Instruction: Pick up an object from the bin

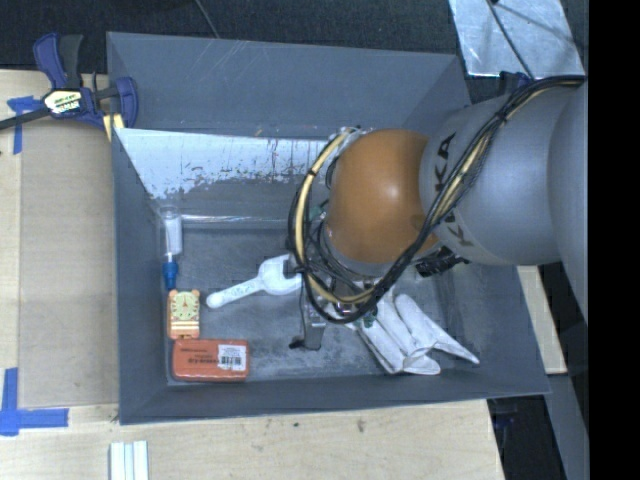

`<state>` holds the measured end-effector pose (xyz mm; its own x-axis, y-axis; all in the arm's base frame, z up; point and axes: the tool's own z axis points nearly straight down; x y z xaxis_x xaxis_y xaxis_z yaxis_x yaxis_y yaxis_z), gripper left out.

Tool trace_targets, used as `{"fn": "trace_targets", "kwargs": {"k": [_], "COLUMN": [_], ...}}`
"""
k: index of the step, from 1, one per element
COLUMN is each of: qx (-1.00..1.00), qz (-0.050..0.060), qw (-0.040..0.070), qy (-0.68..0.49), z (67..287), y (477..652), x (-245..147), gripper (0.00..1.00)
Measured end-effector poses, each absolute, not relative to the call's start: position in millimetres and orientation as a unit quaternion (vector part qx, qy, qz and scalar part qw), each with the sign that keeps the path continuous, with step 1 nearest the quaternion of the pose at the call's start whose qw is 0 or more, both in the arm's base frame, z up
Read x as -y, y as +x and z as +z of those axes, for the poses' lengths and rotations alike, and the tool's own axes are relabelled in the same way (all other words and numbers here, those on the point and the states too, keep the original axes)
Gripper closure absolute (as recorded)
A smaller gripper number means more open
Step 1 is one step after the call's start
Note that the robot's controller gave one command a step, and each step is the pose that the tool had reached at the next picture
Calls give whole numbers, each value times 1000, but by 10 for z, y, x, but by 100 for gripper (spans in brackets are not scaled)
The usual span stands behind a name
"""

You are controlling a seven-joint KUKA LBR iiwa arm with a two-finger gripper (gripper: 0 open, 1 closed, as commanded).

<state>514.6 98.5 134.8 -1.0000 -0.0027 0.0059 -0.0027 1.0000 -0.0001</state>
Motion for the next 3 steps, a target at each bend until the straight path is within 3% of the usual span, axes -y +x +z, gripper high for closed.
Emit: {"fn": "trace_targets", "kwargs": {"k": [1, 2, 3], "qx": [1000, 1000, 999], "qz": [0, -1, 0], "qw": [-1, -5, 1], "qy": [0, 26, 45], "z": [1394, 833, 920], "y": [5165, 5766, 5874], "x": [-980, -1149, -1165], "gripper": [0, 0, 0]}}
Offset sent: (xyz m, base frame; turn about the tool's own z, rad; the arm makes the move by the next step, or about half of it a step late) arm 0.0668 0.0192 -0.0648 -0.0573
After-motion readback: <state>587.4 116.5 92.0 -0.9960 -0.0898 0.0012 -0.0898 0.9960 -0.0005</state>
